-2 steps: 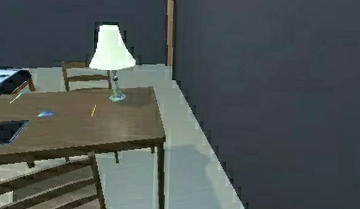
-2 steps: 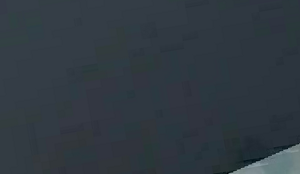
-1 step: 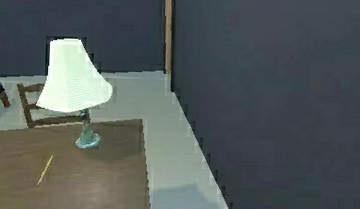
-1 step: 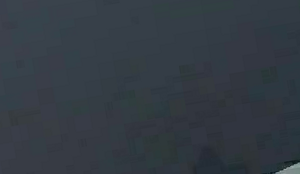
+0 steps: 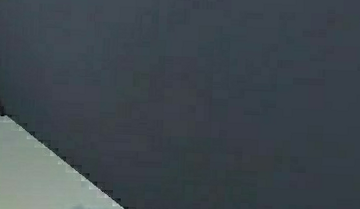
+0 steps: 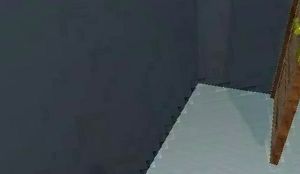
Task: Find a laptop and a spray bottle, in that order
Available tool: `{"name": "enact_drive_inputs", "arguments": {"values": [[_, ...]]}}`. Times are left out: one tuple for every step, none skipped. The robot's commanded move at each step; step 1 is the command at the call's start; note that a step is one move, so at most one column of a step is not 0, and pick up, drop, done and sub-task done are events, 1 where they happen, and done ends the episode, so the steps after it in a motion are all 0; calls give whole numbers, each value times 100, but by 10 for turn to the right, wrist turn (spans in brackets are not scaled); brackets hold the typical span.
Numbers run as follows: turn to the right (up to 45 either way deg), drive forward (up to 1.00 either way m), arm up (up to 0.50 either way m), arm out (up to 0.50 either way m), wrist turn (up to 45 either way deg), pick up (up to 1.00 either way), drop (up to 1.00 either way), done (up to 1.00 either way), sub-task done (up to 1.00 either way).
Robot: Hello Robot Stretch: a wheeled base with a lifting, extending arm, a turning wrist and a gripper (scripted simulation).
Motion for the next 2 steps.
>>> {"name": "enact_drive_inputs", "arguments": {"values": [[0,35,0,0,0,0,0,0,0],[-450,0,0,0,0,0,0,0,0]]}}
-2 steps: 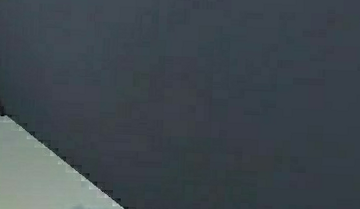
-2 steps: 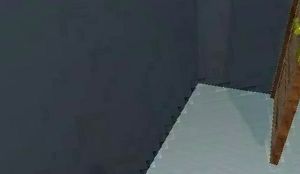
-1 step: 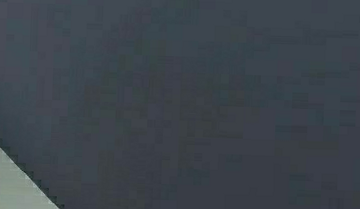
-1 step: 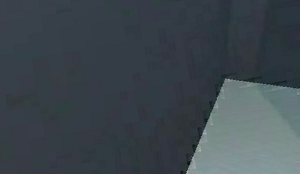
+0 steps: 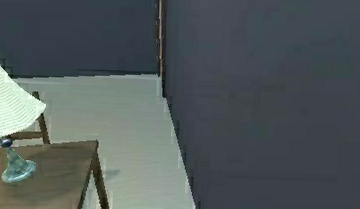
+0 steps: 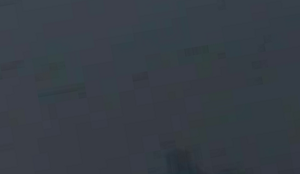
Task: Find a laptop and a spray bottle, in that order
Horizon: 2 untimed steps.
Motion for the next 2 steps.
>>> {"name": "enact_drive_inputs", "arguments": {"values": [[-90,0,0,0,0,0,0,0,0],[0,100,0,0,0,0,0,0,0]]}}
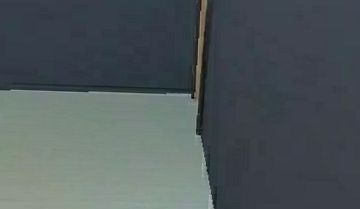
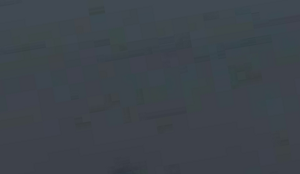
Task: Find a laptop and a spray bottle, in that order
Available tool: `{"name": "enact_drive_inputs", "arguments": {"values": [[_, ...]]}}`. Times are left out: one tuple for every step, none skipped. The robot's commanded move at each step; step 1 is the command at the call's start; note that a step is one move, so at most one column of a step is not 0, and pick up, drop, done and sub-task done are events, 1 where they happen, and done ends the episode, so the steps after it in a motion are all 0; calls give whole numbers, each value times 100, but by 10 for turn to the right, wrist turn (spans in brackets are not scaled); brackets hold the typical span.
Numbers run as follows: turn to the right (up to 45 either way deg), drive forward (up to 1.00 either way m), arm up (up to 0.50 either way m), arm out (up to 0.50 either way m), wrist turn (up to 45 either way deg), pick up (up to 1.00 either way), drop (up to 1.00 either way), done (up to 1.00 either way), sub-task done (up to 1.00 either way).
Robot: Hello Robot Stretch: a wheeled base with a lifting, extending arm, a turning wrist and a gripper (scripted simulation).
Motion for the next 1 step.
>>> {"name": "enact_drive_inputs", "arguments": {"values": [[0,100,0,0,0,0,0,0,0]]}}
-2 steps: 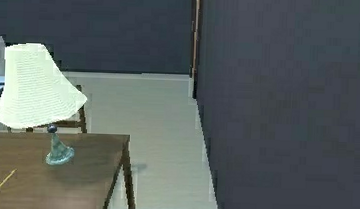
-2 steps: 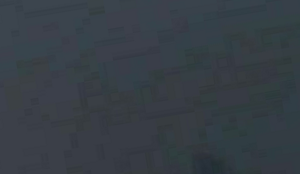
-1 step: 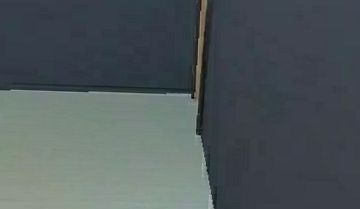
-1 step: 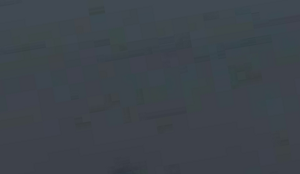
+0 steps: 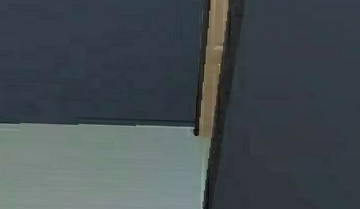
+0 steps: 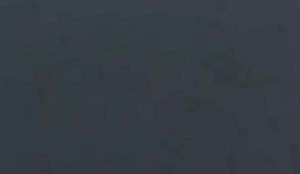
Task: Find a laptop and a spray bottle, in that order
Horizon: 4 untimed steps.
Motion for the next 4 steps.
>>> {"name": "enact_drive_inputs", "arguments": {"values": [[0,100,0,0,0,0,0,0,0],[0,20,0,0,0,0,0,0,0],[360,0,0,0,0,0,0,0,0],[30,0,0,0,0,0,0,0,0]]}}
